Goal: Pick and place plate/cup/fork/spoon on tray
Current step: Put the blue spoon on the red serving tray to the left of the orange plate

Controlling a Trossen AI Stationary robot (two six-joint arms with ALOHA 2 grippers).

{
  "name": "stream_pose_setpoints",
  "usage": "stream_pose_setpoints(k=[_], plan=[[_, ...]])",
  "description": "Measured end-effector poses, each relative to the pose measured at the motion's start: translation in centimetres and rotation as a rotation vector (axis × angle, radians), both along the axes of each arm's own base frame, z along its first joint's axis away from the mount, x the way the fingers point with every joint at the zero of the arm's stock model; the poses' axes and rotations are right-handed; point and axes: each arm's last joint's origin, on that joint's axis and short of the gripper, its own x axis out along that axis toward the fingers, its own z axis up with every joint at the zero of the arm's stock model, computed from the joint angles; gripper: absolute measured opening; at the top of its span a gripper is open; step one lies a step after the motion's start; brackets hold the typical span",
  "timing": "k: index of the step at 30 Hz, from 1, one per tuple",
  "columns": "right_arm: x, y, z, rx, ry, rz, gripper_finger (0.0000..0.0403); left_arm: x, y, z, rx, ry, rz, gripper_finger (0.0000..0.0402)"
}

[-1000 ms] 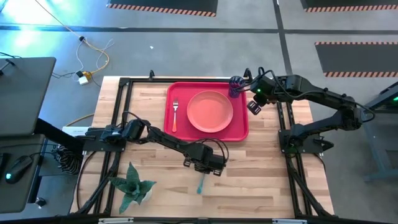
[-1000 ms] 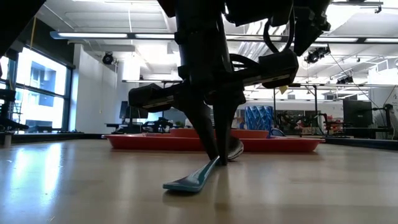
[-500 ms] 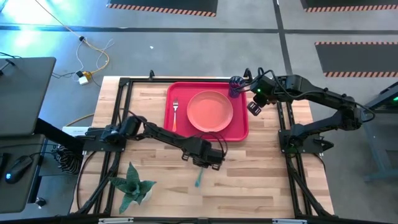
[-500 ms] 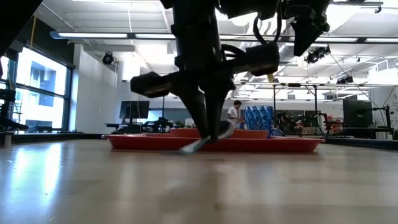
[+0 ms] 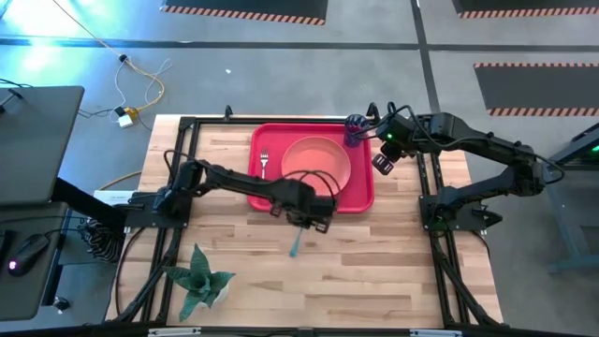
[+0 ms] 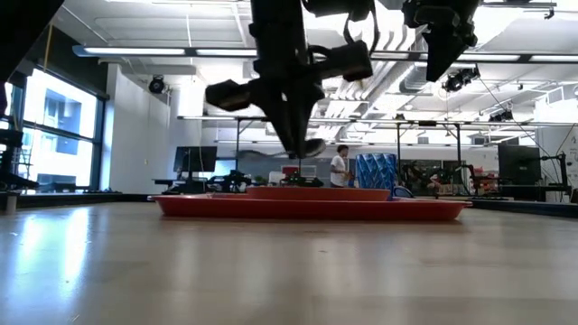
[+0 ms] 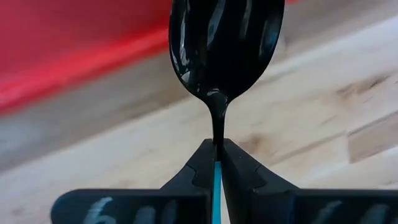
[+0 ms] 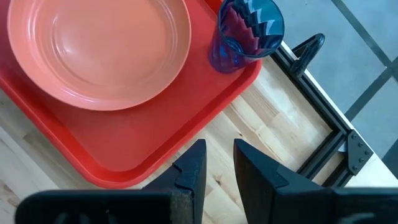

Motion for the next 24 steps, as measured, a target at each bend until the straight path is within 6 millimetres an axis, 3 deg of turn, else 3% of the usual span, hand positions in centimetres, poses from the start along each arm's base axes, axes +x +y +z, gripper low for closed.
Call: stream_pose_setpoints(k=[19, 24], plan=[[0.2, -0.1, 0.1, -0.010, -0.014, 0.010, 0.0074, -4.9, 11.0, 6.7, 0.175, 0.078, 0.072, 0.0003], [0.2, -0.1, 0.1, -0.007, -0.029, -0.008, 0.0074, -5.9, 14.0, 7.5, 0.190, 0.079, 0.100, 0.0003]])
